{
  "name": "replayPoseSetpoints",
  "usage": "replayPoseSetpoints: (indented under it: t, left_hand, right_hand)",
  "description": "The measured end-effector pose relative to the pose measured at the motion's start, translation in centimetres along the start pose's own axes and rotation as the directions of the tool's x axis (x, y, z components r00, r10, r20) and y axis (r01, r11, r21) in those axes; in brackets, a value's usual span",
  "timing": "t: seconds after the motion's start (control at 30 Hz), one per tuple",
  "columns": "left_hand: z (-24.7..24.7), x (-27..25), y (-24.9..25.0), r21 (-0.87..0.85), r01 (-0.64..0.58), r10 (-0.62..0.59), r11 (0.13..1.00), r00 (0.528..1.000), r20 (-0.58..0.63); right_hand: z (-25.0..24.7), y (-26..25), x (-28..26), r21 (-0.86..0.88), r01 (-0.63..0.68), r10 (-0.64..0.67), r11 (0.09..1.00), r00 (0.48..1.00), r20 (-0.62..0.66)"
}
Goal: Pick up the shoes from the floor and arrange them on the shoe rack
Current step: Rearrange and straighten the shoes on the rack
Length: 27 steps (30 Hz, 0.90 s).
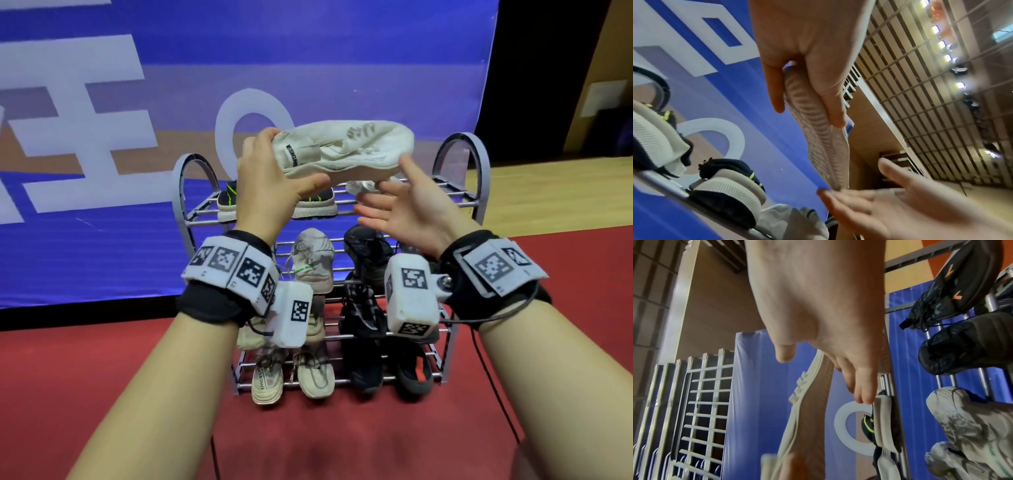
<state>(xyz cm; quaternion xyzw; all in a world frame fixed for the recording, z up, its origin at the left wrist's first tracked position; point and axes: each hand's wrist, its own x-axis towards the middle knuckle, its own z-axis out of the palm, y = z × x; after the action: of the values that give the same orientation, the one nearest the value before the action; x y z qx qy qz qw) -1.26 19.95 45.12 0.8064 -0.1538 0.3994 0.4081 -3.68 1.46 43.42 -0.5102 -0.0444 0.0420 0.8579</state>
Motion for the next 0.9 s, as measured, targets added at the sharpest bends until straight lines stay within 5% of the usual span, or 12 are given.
replayPoseSetpoints:
  t: [0.13,0.3,0.4,0.53,0.67,0.8,0.9]
  left_hand:
    - [1.2,-0.9,1.5,0.033,-0.115,0.114,0.993,0.992,0.051]
    - [2.1,-2.2,3.6,0.023,-0.166,0.156,0.986,0.961,0.230]
    - [2.1,-2.0,4.2,-0.156,0.051,0.013,0.986,0.922,0.386]
    - [0.9,-1.3,4.7,-0.491,0.437,-0.169,0.754,0.851,0.497]
    - [0.3,-0.9,4.3,-0.437,0.531,-0.117,0.726,0.721,0.683]
    - [0.7,-1.5,4.5,-0.357,0.582,-0.009,0.731,0.531,0.848]
    - [1.8,-1.8,5.3,-0.405,0.667,-0.056,0.625,0.556,0.829]
  right_hand:
    - [0.9,0.6,0.2,0.036,0.045,-0.046,0.998,0.998,0.032]
    - [-0.2,0.8,0.5,0.128,0.157,-0.145,0.979,0.984,-0.101]
    - [-1.3,0.3,0.4,0.110,0.219,-0.205,0.969,0.970,-0.130]
    - [-2.3,-0.9,-0.1,-0.030,0.250,-0.252,0.968,0.956,-0.147]
    - [-3.2,-1.7,-0.8,-0.169,0.249,-0.268,0.954,0.958,-0.102]
    - [-3.8,-1.7,-1.3,-0.260,0.181,-0.216,0.949,0.970,-0.113]
    - [-4.1,-1.4,-1.5,-0.282,0.122,-0.175,0.952,0.970,-0.171]
